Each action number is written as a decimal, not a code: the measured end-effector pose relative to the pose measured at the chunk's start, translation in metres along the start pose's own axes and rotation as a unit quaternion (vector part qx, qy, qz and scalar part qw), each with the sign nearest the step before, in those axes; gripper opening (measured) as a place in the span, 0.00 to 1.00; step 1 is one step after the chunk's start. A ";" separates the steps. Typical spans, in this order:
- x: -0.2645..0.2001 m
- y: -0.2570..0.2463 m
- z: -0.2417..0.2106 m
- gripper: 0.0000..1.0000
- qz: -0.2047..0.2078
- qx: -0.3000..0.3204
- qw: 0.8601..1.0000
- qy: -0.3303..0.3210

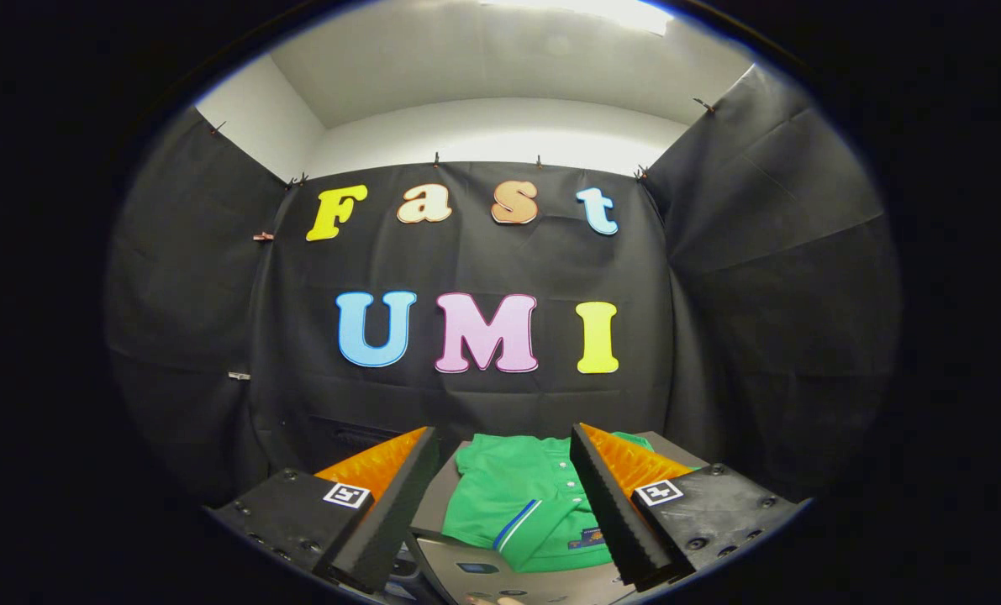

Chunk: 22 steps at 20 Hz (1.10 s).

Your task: Put the clothes into the washing machine and then close the washing machine lid.

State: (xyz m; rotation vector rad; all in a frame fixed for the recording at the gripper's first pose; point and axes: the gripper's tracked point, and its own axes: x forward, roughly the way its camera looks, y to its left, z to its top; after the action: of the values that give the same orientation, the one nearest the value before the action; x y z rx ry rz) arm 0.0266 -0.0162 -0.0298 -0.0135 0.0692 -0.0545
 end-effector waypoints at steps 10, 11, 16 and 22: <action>0.082 -0.036 0.000 0.98 -0.029 -0.004 0.998 0.055; 0.092 -0.042 -0.005 0.98 -0.035 -0.006 0.997 0.072; 0.140 -0.066 -0.042 0.99 -0.060 -0.007 0.984 0.165; 0.174 -0.085 -0.103 0.99 -0.070 0.018 0.960 0.272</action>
State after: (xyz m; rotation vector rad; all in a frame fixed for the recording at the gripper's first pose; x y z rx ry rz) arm 0.1878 -0.1121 -0.1432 0.0337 0.6185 -0.2000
